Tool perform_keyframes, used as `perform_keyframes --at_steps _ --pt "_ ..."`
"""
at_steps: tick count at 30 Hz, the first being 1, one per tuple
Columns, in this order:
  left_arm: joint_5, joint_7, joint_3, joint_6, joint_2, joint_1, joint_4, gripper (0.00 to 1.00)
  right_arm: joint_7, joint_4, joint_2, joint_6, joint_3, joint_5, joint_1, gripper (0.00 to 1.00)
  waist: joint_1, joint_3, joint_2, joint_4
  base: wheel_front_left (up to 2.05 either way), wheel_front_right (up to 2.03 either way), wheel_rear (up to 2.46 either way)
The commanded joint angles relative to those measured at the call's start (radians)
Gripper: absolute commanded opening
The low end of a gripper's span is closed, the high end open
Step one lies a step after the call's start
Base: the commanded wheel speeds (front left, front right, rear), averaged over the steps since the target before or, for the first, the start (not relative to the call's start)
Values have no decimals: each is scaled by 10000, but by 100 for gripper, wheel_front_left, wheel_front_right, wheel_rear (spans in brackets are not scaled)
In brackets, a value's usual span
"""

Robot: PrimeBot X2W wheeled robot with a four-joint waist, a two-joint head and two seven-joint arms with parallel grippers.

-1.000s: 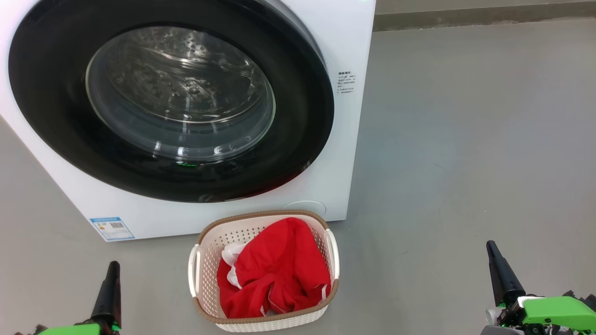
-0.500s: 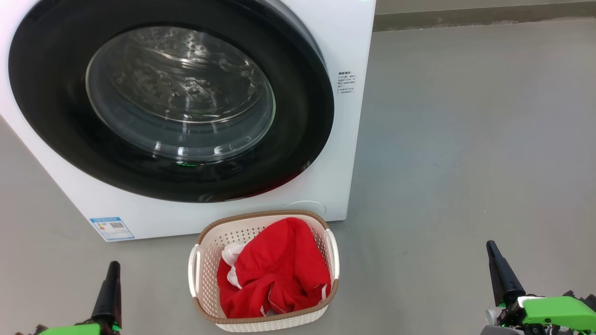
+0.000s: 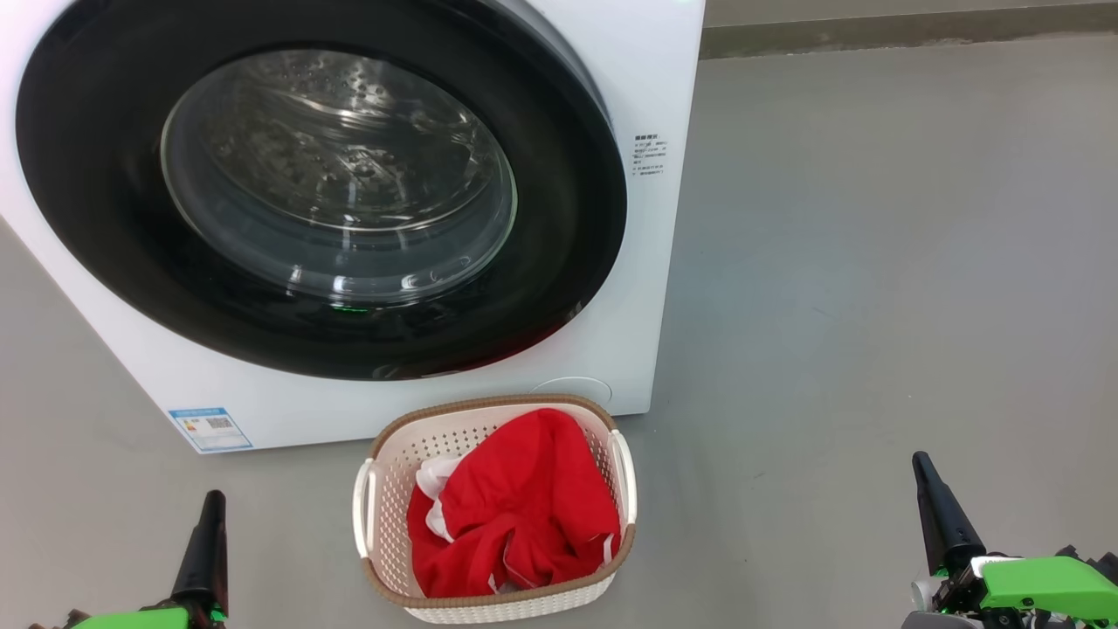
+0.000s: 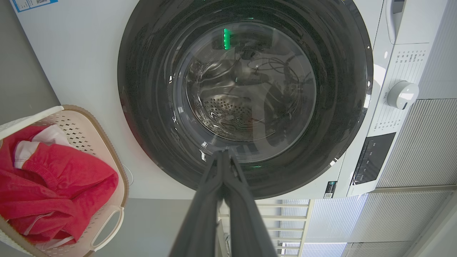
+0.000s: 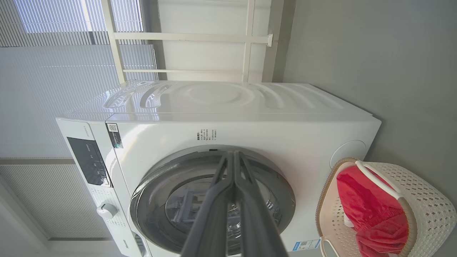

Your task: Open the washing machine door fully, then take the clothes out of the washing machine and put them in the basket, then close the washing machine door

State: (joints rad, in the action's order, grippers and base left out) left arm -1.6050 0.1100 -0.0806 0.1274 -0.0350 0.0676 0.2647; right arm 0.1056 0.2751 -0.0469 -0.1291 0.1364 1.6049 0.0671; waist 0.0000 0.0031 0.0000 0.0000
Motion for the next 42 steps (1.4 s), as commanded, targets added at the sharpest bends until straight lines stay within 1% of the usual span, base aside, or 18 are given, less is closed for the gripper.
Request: perform_keyframes --at_steps 1,42 --pt "-28 40 -341 33 -152 404 -198 0 78 -303 -33 -16 -225 37 409 0 0 0 0 0 0 0 0" --pt "-33 36 -335 33 -152 404 -198 0 77 -303 -33 -16 -226 38 409 0 0 0 0 0 0 0 0"
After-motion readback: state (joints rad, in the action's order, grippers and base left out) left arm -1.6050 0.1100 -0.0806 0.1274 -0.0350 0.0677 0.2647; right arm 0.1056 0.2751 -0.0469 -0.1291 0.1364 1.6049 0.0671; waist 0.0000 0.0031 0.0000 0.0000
